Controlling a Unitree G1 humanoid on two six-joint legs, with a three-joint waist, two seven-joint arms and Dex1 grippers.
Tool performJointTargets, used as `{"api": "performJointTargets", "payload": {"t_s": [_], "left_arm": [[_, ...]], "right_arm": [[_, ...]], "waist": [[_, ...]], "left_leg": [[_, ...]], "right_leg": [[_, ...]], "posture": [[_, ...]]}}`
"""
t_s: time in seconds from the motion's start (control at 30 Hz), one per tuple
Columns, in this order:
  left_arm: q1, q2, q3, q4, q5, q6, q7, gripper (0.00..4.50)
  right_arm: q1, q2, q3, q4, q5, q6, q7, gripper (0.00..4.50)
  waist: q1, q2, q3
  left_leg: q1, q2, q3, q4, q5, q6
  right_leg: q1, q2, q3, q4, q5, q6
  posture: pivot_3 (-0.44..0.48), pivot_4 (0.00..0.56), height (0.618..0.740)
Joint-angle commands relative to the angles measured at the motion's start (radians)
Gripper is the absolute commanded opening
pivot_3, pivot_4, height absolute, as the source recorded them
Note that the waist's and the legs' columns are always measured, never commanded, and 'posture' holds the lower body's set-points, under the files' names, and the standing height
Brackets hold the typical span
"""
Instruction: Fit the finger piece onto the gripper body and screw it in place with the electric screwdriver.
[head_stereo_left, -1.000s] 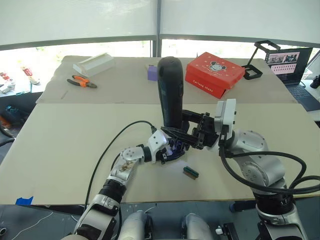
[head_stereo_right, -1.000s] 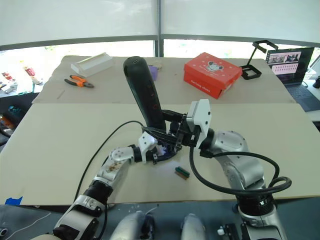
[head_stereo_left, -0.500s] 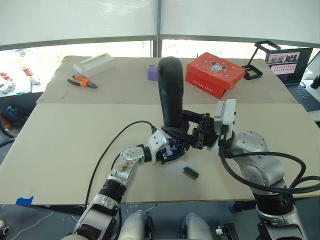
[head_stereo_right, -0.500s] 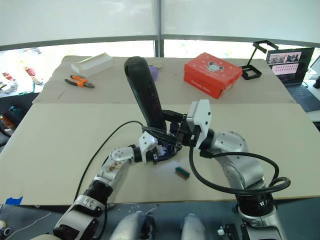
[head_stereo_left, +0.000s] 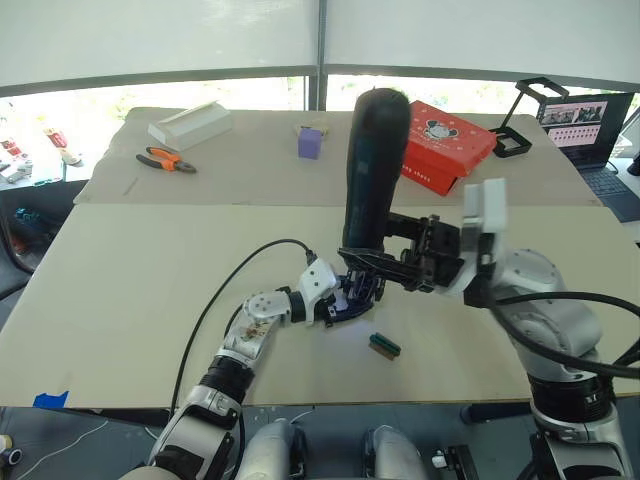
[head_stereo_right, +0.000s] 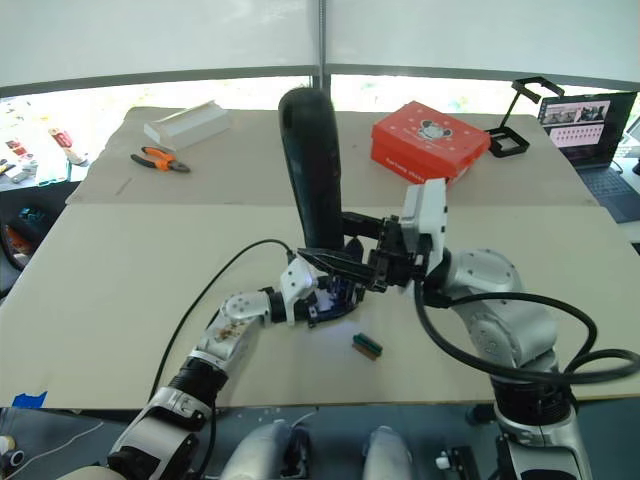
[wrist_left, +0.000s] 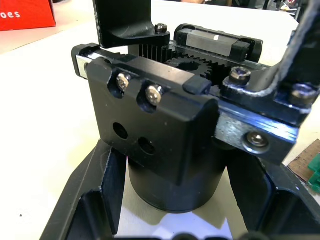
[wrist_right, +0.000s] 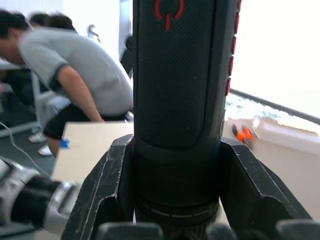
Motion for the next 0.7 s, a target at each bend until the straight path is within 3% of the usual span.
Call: {"api": "performJointTargets", "payload": {"t_s": [0.03, 0.23, 0.37, 0.4, 0.57, 0.67, 0.7], "left_arm": [[0.003, -0.003, -0.033, 0.066, 0.052, 0.015, 0.022, 2.41], [-0.003, -0.025, -0.012, 0.062, 0.02, 0.045, 0.045, 2.41], [0.018, 0.005, 0.011, -0.001, -0.006, 0.063, 0.023, 4.33], [0.032, 0.03, 0.022, -0.035, -0.018, 0.069, 0.007, 4.45], [0.114, 0.158, 0.082, -0.199, -0.102, 0.119, -0.078, 4.45], [0.204, 0.286, 0.184, -0.323, -0.233, 0.132, -0.2, 4.45], [0.237, 0.335, 0.225, -0.35, -0.279, 0.131, -0.248, 4.45]], "right_arm": [[-0.055, -0.009, -0.05, -0.099, 0.085, 0.009, -0.016, 1.91], [-0.096, -0.028, -0.07, -0.143, 0.156, 0.07, -0.069, 1.91], [-0.081, -0.123, -0.178, -0.185, 0.295, 0.141, -0.119, 1.91], [-0.06, -0.179, -0.235, -0.188, 0.357, 0.174, -0.124, 1.91], [0.075, -0.416, -0.475, -0.12, 0.554, 0.325, -0.085, 1.91], [0.256, -0.606, -0.632, 0.029, 0.52, 0.501, 0.067, 1.91], [0.326, -0.661, -0.638, 0.089, 0.421, 0.505, 0.107, 1.91]], "waist": [[0.003, 0.0, 0.0], [0.018, 0.0, 0.0], [0.018, -0.001, 0.0], [0.017, -0.001, 0.001], [0.003, -0.002, 0.003], [-0.01, -0.001, 0.005], [-0.012, -0.001, 0.006]], "left_leg": [[0.001, 0.0, -0.001, 0.0, 0.0, 0.0], [0.001, 0.0, -0.002, 0.003, -0.007, 0.0], [0.0, 0.0, -0.002, 0.003, -0.005, -0.003], [-0.001, 0.0, -0.002, 0.003, -0.005, -0.003], [-0.001, 0.0, -0.001, -0.001, -0.001, 0.001], [-0.001, 0.002, -0.001, -0.002, 0.0, 0.0], [-0.001, 0.002, -0.001, -0.002, 0.0, 0.0]], "right_leg": [[0.0, 0.0, -0.001, 0.0, 0.0, 0.0], [0.0, -0.001, -0.002, -0.001, 0.002, 0.001], [-0.001, -0.001, -0.002, -0.002, 0.002, 0.002], [0.0, -0.001, -0.002, -0.002, 0.002, 0.002], [0.0, -0.001, -0.002, -0.002, 0.001, 0.0], [0.0, -0.001, -0.002, -0.002, 0.0, -0.003], [0.0, -0.001, -0.003, -0.001, 0.0, -0.003]], "posture": [[0.0, 0.15, 0.74], [0.0, 0.15, 0.74], [0.0, 0.15, 0.74], [0.0, 0.15, 0.74], [0.0, 0.15, 0.74], [0.0, 0.15, 0.74], [0.0, 0.15, 0.74]]}}
